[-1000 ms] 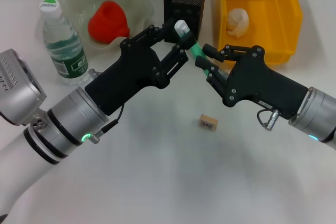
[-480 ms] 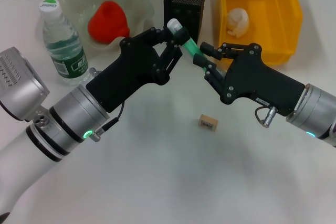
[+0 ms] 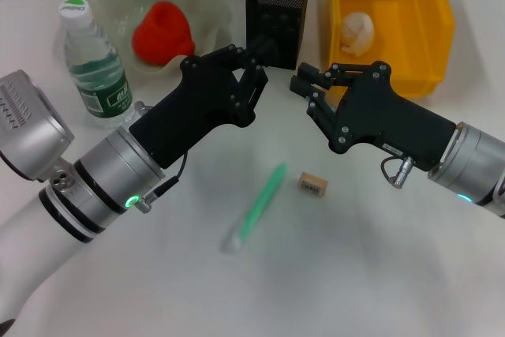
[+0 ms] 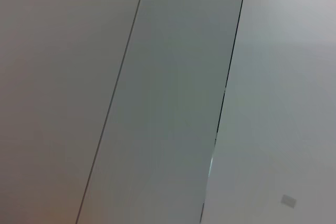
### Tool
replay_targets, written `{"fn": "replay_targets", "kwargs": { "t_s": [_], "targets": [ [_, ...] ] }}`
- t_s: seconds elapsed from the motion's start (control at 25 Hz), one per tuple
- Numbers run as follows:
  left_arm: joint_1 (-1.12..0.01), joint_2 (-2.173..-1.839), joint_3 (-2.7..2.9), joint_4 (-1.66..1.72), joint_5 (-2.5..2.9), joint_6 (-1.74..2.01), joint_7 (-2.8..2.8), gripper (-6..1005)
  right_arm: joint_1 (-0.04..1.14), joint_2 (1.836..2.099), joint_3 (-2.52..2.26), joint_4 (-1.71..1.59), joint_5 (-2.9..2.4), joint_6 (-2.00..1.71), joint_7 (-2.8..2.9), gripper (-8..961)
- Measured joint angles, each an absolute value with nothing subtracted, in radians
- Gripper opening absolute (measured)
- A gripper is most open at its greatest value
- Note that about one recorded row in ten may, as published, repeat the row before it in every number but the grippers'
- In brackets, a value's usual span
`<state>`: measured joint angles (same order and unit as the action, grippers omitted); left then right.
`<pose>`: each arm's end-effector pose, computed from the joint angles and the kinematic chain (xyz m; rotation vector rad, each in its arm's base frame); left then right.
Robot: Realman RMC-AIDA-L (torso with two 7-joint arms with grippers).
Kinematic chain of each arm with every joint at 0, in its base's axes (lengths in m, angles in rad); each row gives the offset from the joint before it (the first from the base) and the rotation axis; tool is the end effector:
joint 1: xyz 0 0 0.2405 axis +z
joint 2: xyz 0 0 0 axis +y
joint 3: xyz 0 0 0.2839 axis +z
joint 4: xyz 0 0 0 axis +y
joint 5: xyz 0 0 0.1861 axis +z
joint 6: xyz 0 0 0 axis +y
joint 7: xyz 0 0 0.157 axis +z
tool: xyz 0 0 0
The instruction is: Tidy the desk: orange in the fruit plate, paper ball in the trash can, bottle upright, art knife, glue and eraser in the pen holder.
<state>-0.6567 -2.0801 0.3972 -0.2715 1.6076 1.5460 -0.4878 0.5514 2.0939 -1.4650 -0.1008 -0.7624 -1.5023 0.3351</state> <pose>-0.2033 0.3117 -0.0849 -2.1961 -0.4889 -1.3387 0.2308 0.3100 -0.0745 -2.3183 -0.0294 1.0208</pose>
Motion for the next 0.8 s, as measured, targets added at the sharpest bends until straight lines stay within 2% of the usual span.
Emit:
{"fn": "replay_targets", "kwargs": {
  "t_s": [0.36,0.68,0.8],
  "targets": [
    [-0.644,-2.080,0.377,-0.251,1.608,1.559,-0.525,24,0.542,2.094,-1.454,-0.100,-0.694,-1.519,0.375,108],
    [-0.610,-2.075,0.373,-0.173,1.608,1.585,-0.606,37,0.541,2.089,-1.450,-0.126,-0.609,-1.531,0.488,125],
    [-0.598,-2.075,0.373,-0.154,1.608,1.591,-0.622,42,0.541,2.084,-1.447,-0.143,-0.609,-1.531,0.543,174]
  ]
}}
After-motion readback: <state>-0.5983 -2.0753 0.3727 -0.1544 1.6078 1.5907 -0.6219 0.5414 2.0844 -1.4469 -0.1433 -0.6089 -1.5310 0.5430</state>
